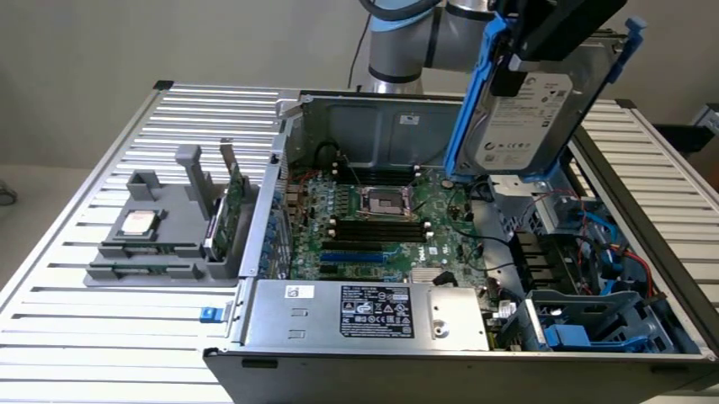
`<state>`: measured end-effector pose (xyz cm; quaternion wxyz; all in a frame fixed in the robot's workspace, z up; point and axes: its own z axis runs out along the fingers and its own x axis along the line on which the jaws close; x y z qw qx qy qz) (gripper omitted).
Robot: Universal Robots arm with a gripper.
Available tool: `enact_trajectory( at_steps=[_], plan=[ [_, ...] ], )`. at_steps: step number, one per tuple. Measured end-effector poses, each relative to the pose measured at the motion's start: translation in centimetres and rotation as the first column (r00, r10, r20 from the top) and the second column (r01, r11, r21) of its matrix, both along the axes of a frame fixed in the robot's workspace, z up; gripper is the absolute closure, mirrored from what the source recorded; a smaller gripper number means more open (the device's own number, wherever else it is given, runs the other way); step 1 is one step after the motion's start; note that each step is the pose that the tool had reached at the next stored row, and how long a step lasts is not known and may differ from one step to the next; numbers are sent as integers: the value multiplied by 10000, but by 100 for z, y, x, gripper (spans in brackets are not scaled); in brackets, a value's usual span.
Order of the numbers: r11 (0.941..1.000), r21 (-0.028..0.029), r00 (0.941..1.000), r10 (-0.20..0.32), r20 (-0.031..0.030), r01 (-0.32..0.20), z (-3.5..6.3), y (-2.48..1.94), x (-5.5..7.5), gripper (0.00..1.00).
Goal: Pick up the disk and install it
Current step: 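Pick up the disk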
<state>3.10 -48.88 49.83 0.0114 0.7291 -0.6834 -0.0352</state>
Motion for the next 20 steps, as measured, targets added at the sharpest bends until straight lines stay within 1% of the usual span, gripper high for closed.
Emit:
enact_trajectory(
  at_steps=[3, 10, 17, 20],
  plan=[
    [10000, -1, 10000, 0, -8, 0, 2, -66, 47, 67],
    [10000, 0, 10000, -2, -50, 2, 3, -182, 150, 67],
    [10000, 2, 10000, -7, -55, 7, 3, -335, 205, 67],
    [10000, 0, 10000, -11, -55, 11, 4, -407, 220, 67]
  ],
)
